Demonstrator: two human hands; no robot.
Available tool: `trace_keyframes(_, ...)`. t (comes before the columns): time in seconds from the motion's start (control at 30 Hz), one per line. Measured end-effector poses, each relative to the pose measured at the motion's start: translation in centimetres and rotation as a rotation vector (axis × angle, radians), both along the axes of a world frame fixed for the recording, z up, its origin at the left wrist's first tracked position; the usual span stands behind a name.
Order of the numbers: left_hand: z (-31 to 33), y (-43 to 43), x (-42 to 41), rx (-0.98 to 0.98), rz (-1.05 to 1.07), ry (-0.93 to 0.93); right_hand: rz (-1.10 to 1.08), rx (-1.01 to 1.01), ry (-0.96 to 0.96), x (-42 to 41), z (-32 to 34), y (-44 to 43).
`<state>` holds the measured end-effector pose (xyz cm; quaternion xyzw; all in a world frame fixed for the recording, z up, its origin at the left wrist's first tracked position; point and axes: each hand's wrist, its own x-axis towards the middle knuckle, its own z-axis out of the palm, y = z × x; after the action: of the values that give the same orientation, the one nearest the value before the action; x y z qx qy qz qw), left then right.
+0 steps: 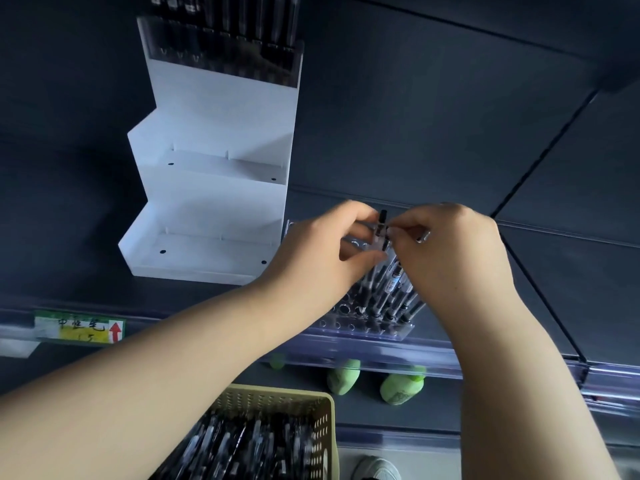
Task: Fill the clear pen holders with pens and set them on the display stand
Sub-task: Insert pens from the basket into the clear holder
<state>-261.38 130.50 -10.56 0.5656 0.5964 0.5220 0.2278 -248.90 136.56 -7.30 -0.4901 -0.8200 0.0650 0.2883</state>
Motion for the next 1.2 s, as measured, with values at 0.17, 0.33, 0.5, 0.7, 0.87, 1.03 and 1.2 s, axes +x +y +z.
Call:
trace_keyframes(0.17,-0.2,0.2,0.4,0.022,-0.012,0.024,0.003,-0.006,0.011,0.4,0.2,-0.1)
trace_keyframes(0.33,-0.8,0.3,0.6,-0.005,-0.026,0.054,0.004,-0.019,0.028,0.5,0.2,-0.2)
trace_keyframes(0.5,-1.8,0.7,0.7,-0.096,-0.031,0.104,0.016,-0.020,0.039,0.6,0.3,-0.1)
trace_keyframes(0.7,-2.5,1.0,0.5,-0.169,-0.012,0.158,0.021,-0.019,0.051,0.6,0.4,-0.1)
trace_keyframes(0.87,-2.4,1.0,0.4,-0.182,0.007,0.234,0.027,-0.029,0.042,0.5,0.2,-0.1)
trace_keyframes(1.03,-2.4,0.8,0.9,-0.182,0.000,0.282,0.030,-0.024,0.048,0.5,0.1,-0.1)
trace_keyframes(1.2,-2.6,0.7,1.1,-0.180,-0.010,0.340,0.033,-0.010,0.053,0.6,0.1,-0.1)
